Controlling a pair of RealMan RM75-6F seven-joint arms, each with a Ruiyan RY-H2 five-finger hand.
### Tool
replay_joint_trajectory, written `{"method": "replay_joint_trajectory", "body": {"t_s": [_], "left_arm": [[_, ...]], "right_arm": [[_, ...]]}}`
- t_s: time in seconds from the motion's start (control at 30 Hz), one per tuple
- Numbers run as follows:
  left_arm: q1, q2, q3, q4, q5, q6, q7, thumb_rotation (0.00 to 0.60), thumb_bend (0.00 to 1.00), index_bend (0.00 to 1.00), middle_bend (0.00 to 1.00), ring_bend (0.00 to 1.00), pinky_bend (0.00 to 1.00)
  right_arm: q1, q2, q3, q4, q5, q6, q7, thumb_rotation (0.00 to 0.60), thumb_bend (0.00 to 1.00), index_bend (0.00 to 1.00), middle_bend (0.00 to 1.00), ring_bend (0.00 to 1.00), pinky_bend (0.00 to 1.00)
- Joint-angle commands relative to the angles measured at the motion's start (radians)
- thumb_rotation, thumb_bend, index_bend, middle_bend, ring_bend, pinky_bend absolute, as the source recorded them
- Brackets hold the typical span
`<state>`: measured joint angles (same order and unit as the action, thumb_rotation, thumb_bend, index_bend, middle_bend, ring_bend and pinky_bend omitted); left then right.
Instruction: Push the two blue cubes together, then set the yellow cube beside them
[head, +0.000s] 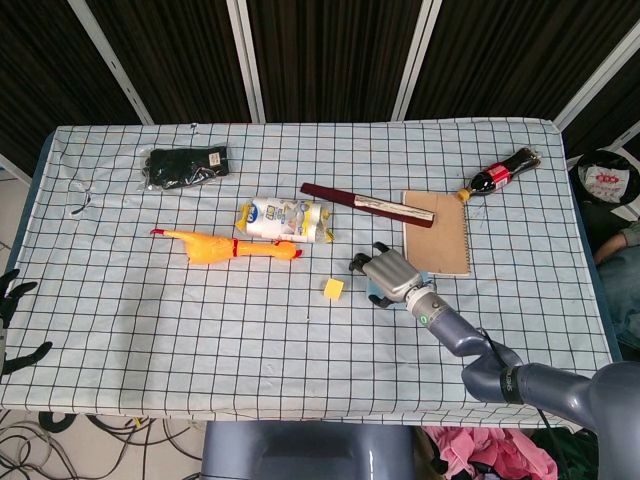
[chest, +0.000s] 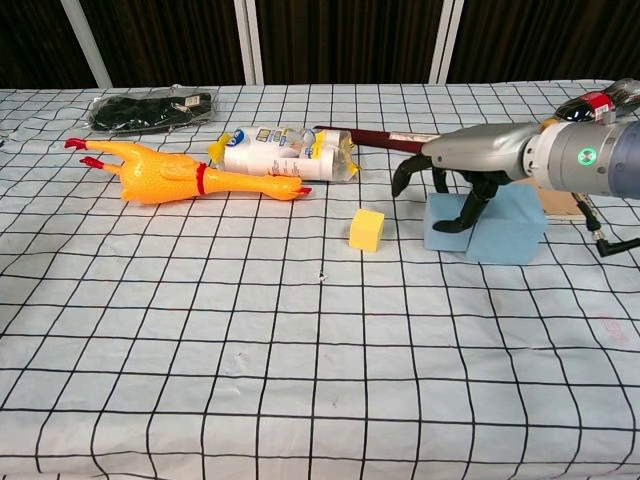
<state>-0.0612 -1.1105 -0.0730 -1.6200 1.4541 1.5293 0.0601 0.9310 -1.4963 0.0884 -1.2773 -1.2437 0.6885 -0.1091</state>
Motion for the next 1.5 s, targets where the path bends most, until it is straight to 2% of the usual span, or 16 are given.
{"method": "replay_joint_trajectory", "body": {"t_s": [0.03, 0.57, 0.87, 1.5], "left_arm": [[0.000, 0.000, 0.000, 0.000, -0.001, 0.000, 0.001, 0.600, 0.04, 0.21, 0.07, 0.00, 0.00], [0.001, -0.002, -0.001, 0.001, -0.003, 0.000, 0.006, 0.600, 0.04, 0.21, 0.07, 0.00, 0.00], [0.001, -0.003, -0.002, 0.001, -0.005, 0.000, 0.009, 0.600, 0.04, 0.21, 0.07, 0.00, 0.00], [0.001, -0.003, -0.004, 0.002, -0.009, -0.002, 0.013, 0.600, 0.04, 0.21, 0.07, 0.00, 0.00]], "right_arm": [[-0.002, -0.003, 0.000, 0.006, -0.006, 0.001, 0.006, 0.600, 0.36, 0.24, 0.17, 0.53, 0.09], [-0.009, -0.008, -0.001, 0.024, -0.021, -0.011, 0.029, 0.600, 0.35, 0.24, 0.17, 0.52, 0.09], [-0.015, -0.008, 0.007, 0.021, -0.014, -0.003, 0.020, 0.600, 0.30, 0.24, 0.17, 0.52, 0.09], [-0.023, -0.004, 0.016, 0.003, 0.019, -0.009, -0.017, 0.600, 0.27, 0.23, 0.16, 0.50, 0.09]]}}
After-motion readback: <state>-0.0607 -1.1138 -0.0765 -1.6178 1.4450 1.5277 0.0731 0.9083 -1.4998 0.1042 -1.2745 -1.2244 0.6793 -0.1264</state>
